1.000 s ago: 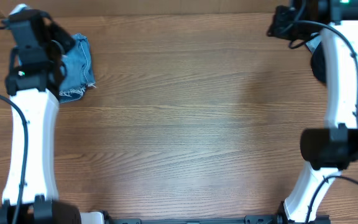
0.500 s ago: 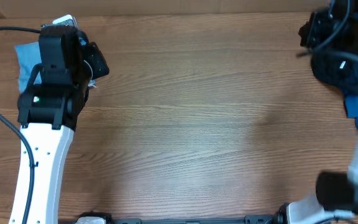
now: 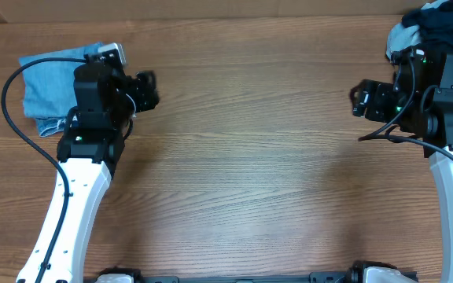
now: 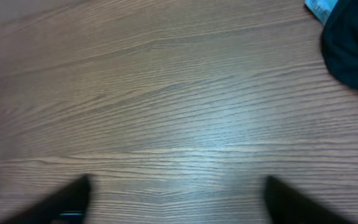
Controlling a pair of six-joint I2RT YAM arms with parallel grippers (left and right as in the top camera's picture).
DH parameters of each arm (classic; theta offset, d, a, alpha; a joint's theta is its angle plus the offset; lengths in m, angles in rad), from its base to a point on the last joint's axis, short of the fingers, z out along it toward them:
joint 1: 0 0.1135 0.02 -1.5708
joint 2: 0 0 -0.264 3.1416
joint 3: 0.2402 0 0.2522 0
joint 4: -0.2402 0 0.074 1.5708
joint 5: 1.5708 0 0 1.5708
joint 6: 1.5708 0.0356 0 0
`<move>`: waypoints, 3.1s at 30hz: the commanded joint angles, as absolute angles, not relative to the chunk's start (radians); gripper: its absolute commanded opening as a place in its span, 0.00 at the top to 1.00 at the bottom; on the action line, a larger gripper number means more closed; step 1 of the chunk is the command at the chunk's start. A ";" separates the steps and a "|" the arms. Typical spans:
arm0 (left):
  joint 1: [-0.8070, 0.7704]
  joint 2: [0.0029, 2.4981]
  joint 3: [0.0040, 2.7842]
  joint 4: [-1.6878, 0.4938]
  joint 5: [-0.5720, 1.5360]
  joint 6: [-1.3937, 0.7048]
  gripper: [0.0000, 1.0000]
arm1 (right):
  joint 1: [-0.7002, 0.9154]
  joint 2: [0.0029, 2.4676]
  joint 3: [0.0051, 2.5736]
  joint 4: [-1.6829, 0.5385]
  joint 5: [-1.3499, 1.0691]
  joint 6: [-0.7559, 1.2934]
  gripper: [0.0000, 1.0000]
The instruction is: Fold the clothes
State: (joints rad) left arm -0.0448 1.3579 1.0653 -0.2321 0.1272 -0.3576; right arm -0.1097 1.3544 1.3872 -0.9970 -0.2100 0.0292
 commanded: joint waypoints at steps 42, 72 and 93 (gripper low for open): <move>0.062 0.316 0.330 -0.326 0.105 -0.237 0.00 | -0.113 1.334 1.386 -0.997 -0.202 0.037 0.00; 0.060 0.004 0.079 -0.257 0.071 -0.153 0.00 | -0.113 1.334 1.386 -0.997 -0.202 0.037 0.00; 0.060 0.004 0.079 -0.257 0.071 -0.153 0.00 | -0.112 1.272 1.384 -1.012 -0.150 0.030 0.00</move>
State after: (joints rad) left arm 0.0654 0.0166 0.0860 -0.2611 0.0853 -0.1787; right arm -0.1097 1.3487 1.3869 -1.0092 -0.1940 0.0296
